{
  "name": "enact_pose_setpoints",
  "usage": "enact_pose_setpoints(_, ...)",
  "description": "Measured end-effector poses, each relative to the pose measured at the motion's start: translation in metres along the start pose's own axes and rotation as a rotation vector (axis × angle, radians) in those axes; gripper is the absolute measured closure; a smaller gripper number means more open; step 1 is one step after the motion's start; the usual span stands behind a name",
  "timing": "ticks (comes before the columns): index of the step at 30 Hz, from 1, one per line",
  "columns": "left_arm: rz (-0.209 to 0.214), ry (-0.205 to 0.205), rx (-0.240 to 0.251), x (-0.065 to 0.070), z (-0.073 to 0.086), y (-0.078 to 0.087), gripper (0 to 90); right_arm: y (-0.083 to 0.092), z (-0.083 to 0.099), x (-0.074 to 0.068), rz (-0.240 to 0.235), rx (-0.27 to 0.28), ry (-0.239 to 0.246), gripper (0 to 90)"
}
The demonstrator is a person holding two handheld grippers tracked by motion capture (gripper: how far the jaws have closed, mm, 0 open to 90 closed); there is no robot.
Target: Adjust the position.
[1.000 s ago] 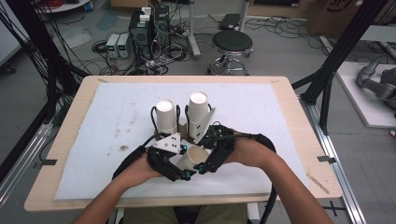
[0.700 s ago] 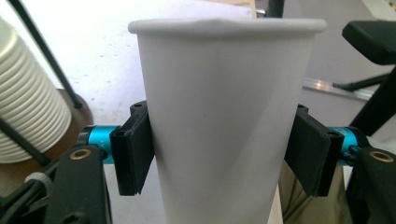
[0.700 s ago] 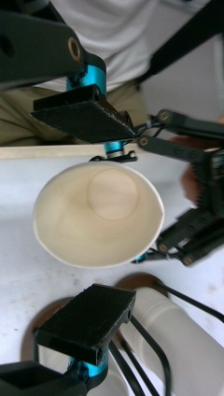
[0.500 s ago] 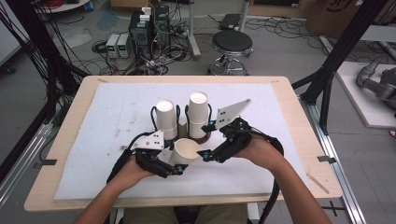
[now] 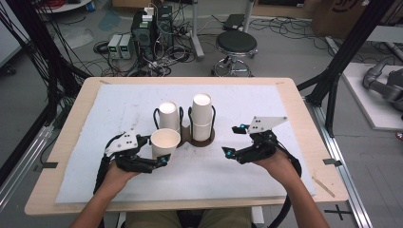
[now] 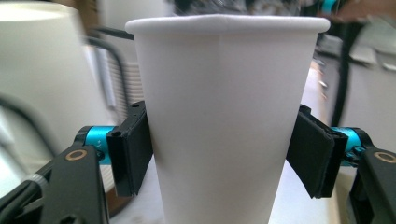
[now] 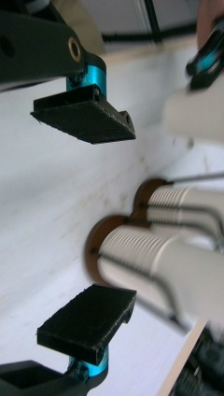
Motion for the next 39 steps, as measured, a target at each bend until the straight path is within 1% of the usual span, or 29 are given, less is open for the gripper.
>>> enact_pose_setpoints(1,-0.008,0.007,0.015,-0.002,-0.001,0.003,29.6,0.001,0.010,0.003,0.028,-0.010,-0.031,20.8)
enact_pose_setpoints(2,-0.021,0.015,0.041,-0.006,-0.003,0.007,29.6,0.002,0.016,0.006,0.053,-0.020,-0.046,20.9)
enact_pose_setpoints(3,-0.028,0.023,0.054,-0.008,-0.004,0.010,29.6,0.003,0.026,0.008,0.080,-0.020,-0.067,20.8)
enact_pose_setpoints(4,-0.043,0.031,0.075,-0.012,-0.005,0.015,29.6,0.005,0.031,0.010,0.096,-0.014,-0.079,20.9)
enact_pose_setpoints(5,-0.054,0.033,0.088,-0.014,-0.006,0.017,29.6,0.007,0.040,0.012,0.124,-0.011,-0.106,20.8)
enact_pose_setpoints(6,-0.064,0.036,0.107,-0.017,-0.007,0.021,29.6,0.009,0.045,0.014,0.144,-0.011,-0.110,20.8)
enact_pose_setpoints(7,-0.069,0.039,0.118,-0.018,-0.008,0.024,29.6,0.012,0.052,0.016,0.173,-0.007,-0.120,20.8)
enact_pose_setpoints(10,-0.088,0.042,0.156,-0.023,-0.010,0.032,29.5,0.019,0.064,0.020,0.232,0.025,-0.140,20.8)
enact_pose_setpoints(12,-0.098,0.037,0.177,-0.025,-0.011,0.036,29.5,0.023,0.068,0.022,0.266,0.061,-0.139,20.8)
enact_pose_setpoints(13,-0.099,0.035,0.181,-0.026,-0.011,0.037,29.6,0.026,0.070,0.022,0.282,0.088,-0.139,20.8)
enact_pose_setpoints(15,-0.102,0.031,0.192,-0.027,-0.012,0.040,29.7,0.030,0.071,0.023,0.309,0.117,-0.141,20.8)
enact_pose_setpoints(18,-0.110,0.030,0.195,-0.028,-0.010,0.044,29.7,0.033,0.074,0.024,0.324,0.132,-0.151,20.8)
enact_pose_setpoints(21,-0.124,0.021,0.194,-0.028,-0.006,0.048,29.7,0.034,0.077,0.023,0.335,0.133,-0.158,20.8)
enact_pose_setpoints(23,-0.135,0.018,0.193,-0.029,-0.003,0.051,29.8,0.035,0.079,0.021,0.336,0.125,-0.165,20.8)
enact_pose_setpoints(24,-0.138,0.022,0.199,-0.030,-0.002,0.053,29.8,0.035,0.080,0.021,0.338,0.124,-0.166,20.8)
enact_pose_setpoints(31,-0.154,0.043,0.253,-0.035,-0.005,0.063,29.3,0.042,0.082,0.022,0.370,0.131,-0.177,20.9)
enact_pose_setpoints(35,-0.175,0.039,0.263,-0.037,-0.006,0.066,29.0,0.044,0.084,0.022,0.374,0.131,-0.181,20.9)
enact_pose_setpoints(37,-0.173,0.040,0.265,-0.037,-0.007,0.066,29.0,0.044,0.084,0.022,0.374,0.132,-0.177,20.9)
enact_pose_setpoints(39,-0.175,0.037,0.264,-0.038,-0.007,0.065,29.0,0.043,0.084,0.022,0.370,0.132,-0.183,20.9)
Point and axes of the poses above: each handheld gripper's, and its own axes: y roughly backward along the jaws, z roughly out of its underside, x roughly to its right, the point moved 7 cm from there along -y, roughly forward along the jaws, and after that the axes turned 15 degrees about y, right-handed, at the moved point
